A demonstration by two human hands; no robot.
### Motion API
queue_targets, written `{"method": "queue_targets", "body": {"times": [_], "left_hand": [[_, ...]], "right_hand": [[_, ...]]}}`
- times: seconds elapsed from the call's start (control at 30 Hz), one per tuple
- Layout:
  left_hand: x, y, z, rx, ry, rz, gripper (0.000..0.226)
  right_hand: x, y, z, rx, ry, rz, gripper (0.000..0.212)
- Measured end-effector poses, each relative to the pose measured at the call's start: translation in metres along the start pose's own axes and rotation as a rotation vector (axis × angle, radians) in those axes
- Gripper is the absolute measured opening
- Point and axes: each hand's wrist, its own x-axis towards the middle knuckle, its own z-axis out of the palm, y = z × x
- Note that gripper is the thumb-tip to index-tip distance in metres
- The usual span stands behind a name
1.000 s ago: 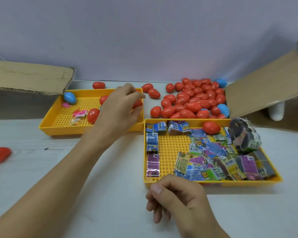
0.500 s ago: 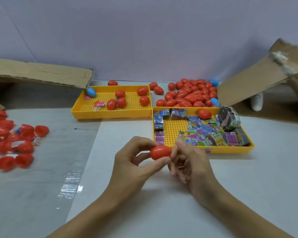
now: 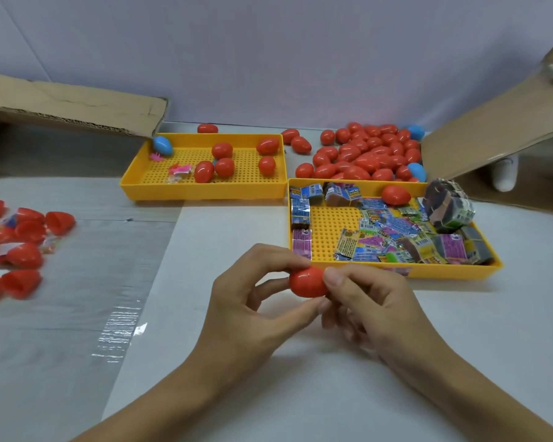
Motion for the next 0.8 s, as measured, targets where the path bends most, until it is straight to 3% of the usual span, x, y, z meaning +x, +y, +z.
{"method": "queue_targets", "body": {"times": [0.1,0.27,0.47,0.7,0.8], "left_hand": [[0.0,0.002,0.001,-0.022,-0.005,-0.033,0.039],[0.0,0.008,0.001,-0.083,0.019,-0.107,0.03],[-0.001,0.012,0.001,-0.071,0.037,-0.116,0.022],[-0.002,0.013,0.001,-0.061,0.01,-0.125,0.024],[-0.003,0.013,-0.001,-0.075,-0.003,-0.136,0.027]], "right_hand": [[-0.001,0.001,-0.003,0.017,0.007,-0.002,0.039],[-0.003,-0.003,-0.007,0.001,0.023,-0.083,0.018],[-0.004,-0.009,-0.015,-0.057,0.044,-0.165,0.035],[-0.005,-0.01,-0.015,-0.043,0.061,-0.104,0.02],[-0.003,-0.007,-0.014,-0.057,0.067,-0.062,0.025]]}}
